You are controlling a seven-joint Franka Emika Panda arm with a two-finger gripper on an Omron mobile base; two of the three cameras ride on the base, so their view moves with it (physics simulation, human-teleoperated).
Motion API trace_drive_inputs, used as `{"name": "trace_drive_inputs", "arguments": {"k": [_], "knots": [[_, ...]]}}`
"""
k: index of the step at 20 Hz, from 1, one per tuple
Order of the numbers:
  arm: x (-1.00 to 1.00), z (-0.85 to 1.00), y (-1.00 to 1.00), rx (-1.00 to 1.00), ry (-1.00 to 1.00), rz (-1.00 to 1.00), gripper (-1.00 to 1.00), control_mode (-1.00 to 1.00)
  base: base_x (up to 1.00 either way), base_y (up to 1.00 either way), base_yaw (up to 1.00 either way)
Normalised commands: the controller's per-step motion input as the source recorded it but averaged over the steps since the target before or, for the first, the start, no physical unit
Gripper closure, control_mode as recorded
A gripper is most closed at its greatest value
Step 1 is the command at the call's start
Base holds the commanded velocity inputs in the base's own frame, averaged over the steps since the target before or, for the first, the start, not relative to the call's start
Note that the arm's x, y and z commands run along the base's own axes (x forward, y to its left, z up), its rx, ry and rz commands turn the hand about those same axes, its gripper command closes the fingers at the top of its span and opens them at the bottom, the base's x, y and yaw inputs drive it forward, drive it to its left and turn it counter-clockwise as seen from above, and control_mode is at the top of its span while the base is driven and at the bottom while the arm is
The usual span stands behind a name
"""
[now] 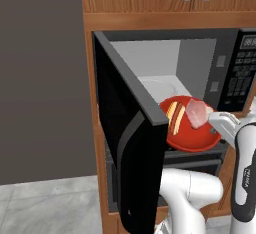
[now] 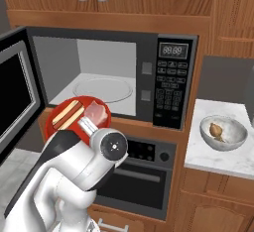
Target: Place the bowl containing the steak and hot dog in the microwave. Close the microwave door and press the start button to microwave the meal.
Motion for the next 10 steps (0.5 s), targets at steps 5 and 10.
{"name": "trace_drive_inputs", "arguments": {"k": [5,10], "knots": [[0.2,0.0,0.06,-0.01,0.0,-0.01,1.0,-1.0,0.05,0.01,0.0],[0.32,0.0,0.03,0.0,0.0,-0.02,1.0,-1.0,0.0,0.0,0.0]]}}
